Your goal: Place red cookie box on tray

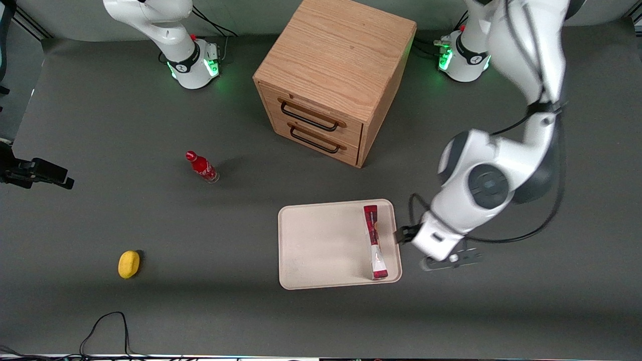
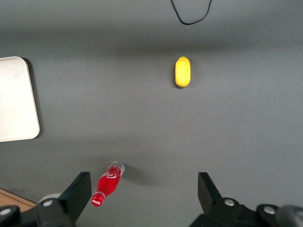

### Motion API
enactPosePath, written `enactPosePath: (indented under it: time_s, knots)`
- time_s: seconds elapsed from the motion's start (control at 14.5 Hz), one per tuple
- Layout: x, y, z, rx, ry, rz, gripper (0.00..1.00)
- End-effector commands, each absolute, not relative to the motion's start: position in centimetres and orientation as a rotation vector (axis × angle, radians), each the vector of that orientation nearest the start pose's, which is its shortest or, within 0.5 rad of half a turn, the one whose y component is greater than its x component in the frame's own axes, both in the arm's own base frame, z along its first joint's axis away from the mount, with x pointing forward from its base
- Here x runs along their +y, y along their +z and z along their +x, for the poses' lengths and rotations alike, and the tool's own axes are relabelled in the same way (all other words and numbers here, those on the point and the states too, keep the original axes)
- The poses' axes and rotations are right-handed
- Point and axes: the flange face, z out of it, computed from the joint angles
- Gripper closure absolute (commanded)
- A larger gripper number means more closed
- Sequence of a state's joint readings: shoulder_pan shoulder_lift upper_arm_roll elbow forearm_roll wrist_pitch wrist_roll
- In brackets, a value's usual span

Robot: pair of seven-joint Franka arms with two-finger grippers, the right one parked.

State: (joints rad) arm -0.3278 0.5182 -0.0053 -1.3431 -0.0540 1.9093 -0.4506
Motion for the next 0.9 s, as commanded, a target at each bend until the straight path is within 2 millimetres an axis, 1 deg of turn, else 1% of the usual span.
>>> enactPosePath:
  time_s: [0.0,0.07,0.14,0.28,0.41,0.55,0.62,0.69,0.83]
  knots:
    - [-18.7,49.2,62.1,-0.109,0.109,-3.171,0.0]
    - [-16.9,51.2,60.7,-0.075,0.153,-3.163,0.0]
    - [-14.7,52.8,59.0,-0.043,0.184,-3.158,0.0]
    - [-9.7,54.8,55.0,-0.018,0.163,-3.163,0.0]
    - [-7.3,56.9,52.0,-0.03,0.143,-3.163,0.0]
    - [-6.8,59.1,49.4,-0.037,0.119,-3.156,0.0]
    - [-6.6,59.8,48.7,-0.034,0.13,-3.153,0.0]
    - [-6.5,60.3,48.3,-0.014,0.137,-3.152,0.0]
    - [-6.3,60.7,48.2,0.039,0.13,-3.153,0.0]
